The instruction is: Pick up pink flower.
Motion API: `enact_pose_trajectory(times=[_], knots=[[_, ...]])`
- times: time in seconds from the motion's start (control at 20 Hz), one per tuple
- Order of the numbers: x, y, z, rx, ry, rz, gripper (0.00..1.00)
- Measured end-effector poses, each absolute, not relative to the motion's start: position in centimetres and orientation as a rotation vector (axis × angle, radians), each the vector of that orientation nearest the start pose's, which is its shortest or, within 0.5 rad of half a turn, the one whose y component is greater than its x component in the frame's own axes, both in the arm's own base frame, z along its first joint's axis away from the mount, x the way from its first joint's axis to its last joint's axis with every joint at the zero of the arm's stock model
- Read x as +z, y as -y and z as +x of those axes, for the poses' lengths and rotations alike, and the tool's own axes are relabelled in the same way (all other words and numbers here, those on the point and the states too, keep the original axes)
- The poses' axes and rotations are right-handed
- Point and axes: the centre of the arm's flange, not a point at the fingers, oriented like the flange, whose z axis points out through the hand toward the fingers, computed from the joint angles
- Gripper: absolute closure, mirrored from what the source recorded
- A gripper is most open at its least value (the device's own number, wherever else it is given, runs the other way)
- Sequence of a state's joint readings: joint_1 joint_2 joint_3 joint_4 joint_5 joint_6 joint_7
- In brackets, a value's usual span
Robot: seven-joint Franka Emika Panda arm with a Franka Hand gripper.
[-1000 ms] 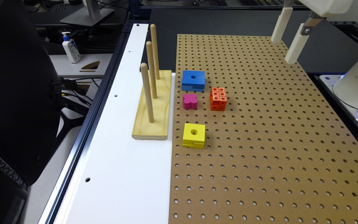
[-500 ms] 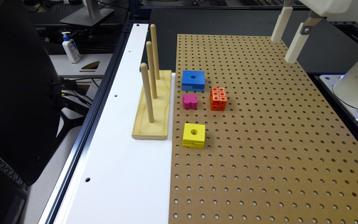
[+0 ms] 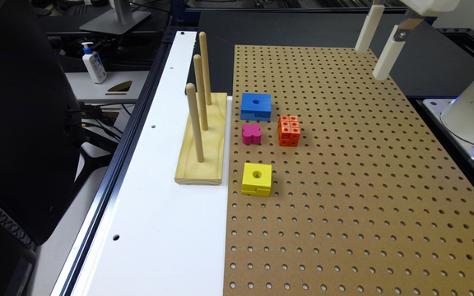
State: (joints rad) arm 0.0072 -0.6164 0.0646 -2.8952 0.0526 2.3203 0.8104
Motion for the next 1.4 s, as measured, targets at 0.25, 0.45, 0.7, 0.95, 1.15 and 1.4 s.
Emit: enact_pose_trajectory(times=[0.25,0.45,0.7,0.95,1.15,1.4], knots=[[34.9,-2.2,33.6,-0.075,-1.19,-2.878,0.0],[34.7,-2.2,35.6,-0.07,-1.192,-2.875,0.0],[34.4,-2.1,38.2,-0.054,-1.197,-2.875,0.0],[34.3,-1.9,40.2,-0.042,-1.202,-2.873,0.0],[34.3,-1.8,41.2,-0.04,-1.205,-2.871,0.0],[34.4,-1.7,42.6,-0.042,-1.207,-2.868,0.0]])
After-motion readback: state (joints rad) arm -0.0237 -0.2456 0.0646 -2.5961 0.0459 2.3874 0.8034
